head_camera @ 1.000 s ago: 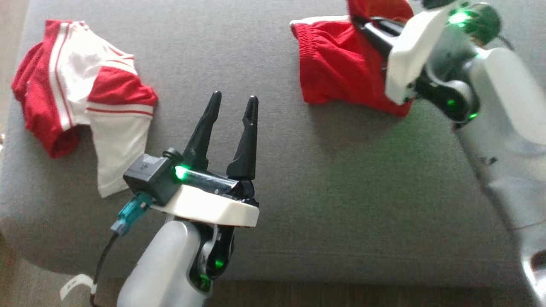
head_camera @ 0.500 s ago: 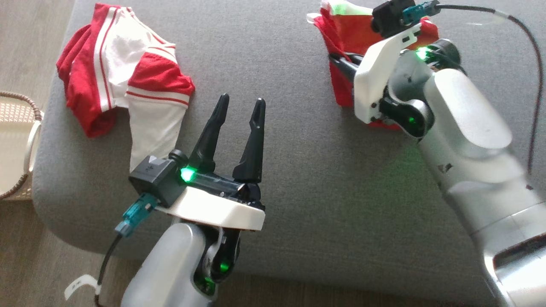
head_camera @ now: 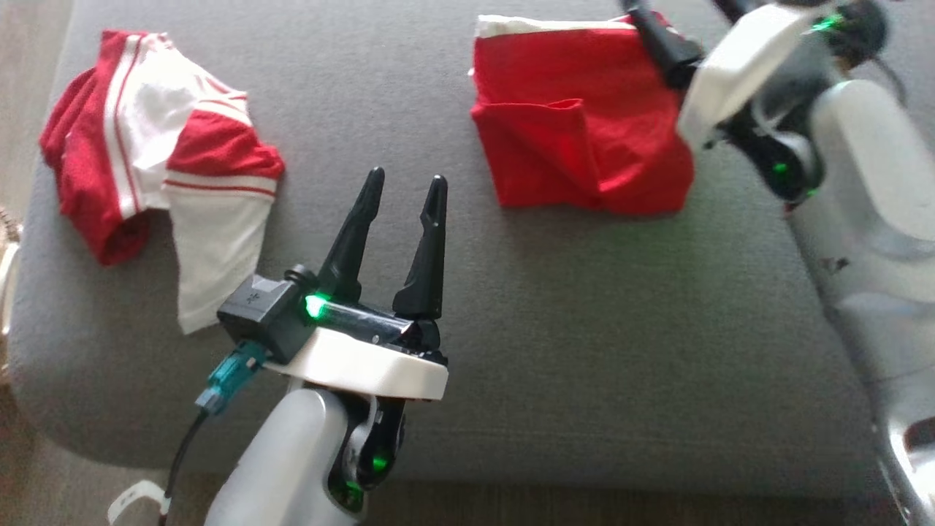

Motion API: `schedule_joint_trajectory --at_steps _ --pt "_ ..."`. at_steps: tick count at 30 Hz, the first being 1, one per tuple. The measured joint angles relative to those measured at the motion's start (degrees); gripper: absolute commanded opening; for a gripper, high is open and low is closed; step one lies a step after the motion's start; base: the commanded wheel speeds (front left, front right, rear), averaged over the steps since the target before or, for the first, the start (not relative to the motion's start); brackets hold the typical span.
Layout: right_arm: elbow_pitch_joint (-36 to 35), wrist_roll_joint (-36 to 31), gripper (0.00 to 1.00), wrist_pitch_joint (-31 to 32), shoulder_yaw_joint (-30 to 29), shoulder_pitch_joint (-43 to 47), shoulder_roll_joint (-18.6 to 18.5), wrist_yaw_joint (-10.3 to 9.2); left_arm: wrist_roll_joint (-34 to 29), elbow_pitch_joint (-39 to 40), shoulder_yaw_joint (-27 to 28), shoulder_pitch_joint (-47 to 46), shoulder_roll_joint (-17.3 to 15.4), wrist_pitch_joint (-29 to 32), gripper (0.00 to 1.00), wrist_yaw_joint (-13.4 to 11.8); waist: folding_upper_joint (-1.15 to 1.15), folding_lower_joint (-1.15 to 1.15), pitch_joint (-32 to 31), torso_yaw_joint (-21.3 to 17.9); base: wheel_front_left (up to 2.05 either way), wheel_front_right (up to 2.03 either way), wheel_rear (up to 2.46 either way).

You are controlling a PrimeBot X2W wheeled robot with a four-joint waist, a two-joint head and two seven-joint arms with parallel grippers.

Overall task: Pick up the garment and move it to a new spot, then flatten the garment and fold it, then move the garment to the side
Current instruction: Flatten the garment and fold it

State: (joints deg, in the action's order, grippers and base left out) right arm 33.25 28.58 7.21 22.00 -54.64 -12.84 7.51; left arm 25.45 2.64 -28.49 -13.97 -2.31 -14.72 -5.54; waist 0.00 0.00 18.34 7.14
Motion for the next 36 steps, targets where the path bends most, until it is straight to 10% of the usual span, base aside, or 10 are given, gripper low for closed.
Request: schedule_joint_trajectory --at_steps 17,19,27,36 --pt "-6.4 -12.8 1.0 -11.2 -7.2 19.0 3.3 0.0 -1.2 0.9 3.4 4.4 -0.2 0.0 1.0 0.0 0.0 -0.01 -3.6 -3.8 0.0 0.0 0.0" --pt "-4.3 -15.6 0.0 -12.1 -7.1 18.8 4.0 0.0 -1.2 1.0 3.2 4.4 -0.2 0.0 1.0 0.0 0.0 0.0 -3.7 -3.0 0.0 0.0 0.0" --pt "7.4 -28.2 0.0 -15.3 -9.3 14.5 4.3 0.0 -1.0 1.6 2.0 4.4 -0.2 0.0 1.0 -0.6 0.0 0.0 -3.6 2.1 0.0 0.0 0.0" --pt "19.6 -26.5 0.0 -18.5 -3.2 12.4 8.1 0.0 0.0 1.7 1.4 4.5 -0.2 0.0 1.0 -1.3 0.0 0.0 -3.7 6.0 0.0 0.0 0.0"
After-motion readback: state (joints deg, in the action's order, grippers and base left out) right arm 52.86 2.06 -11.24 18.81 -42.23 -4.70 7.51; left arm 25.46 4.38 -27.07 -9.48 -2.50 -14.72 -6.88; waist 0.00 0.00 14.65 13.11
